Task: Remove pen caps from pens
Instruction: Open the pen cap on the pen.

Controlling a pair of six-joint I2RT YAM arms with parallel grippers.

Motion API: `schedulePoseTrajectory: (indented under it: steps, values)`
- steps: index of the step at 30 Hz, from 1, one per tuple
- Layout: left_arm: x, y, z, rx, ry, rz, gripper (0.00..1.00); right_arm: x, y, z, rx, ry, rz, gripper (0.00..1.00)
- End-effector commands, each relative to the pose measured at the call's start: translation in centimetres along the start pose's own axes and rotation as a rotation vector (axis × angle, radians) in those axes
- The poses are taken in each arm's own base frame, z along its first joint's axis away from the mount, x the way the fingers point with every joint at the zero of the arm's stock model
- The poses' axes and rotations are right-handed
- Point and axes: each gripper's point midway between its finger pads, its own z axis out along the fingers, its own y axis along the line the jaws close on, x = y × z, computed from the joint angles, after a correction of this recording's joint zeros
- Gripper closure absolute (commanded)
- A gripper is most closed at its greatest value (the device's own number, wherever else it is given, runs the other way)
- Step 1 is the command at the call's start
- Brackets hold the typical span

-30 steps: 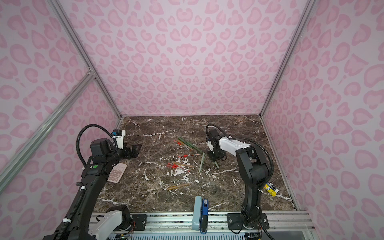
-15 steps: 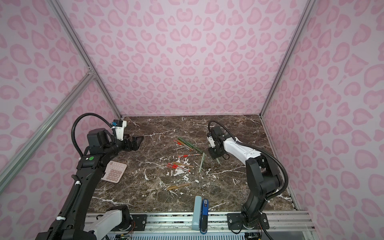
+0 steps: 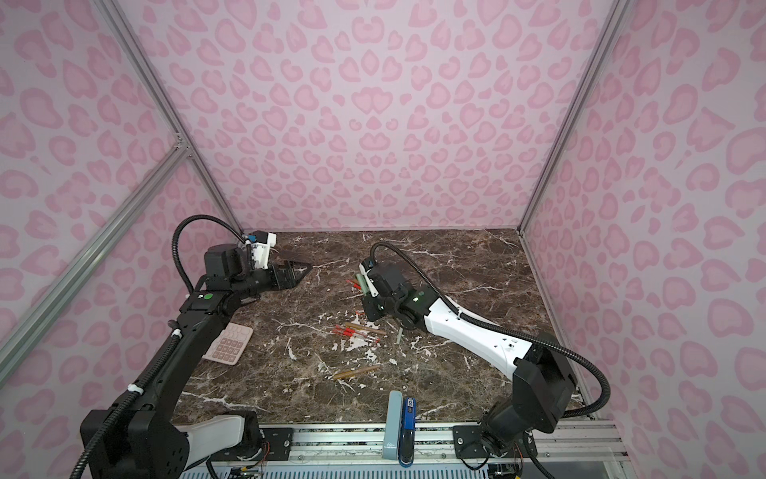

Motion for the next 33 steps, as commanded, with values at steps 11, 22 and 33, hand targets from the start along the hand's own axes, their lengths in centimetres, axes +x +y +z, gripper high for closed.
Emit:
schedulePoseTrajectory:
  steps: [11, 22, 33]
  values:
    - [1.4, -3.4, 4.3, 0.107, 0.054, -0.010, 0.20, -3.4, 6.5, 2.2, -0.111, -0.092, 0.019, 1.00]
    - [1.5, -3.6, 4.6, 0.108, 0.058, -0.002, 0.62, -3.8, 7.3, 2.9, -0.110, -0.076, -0.016, 1.00]
    - [1.5, -3.6, 4.3, 0.100, 0.051, 0.007, 0.96, -3.9, 7.7, 3.6, -0.133, -0.092, -0.017, 0.87]
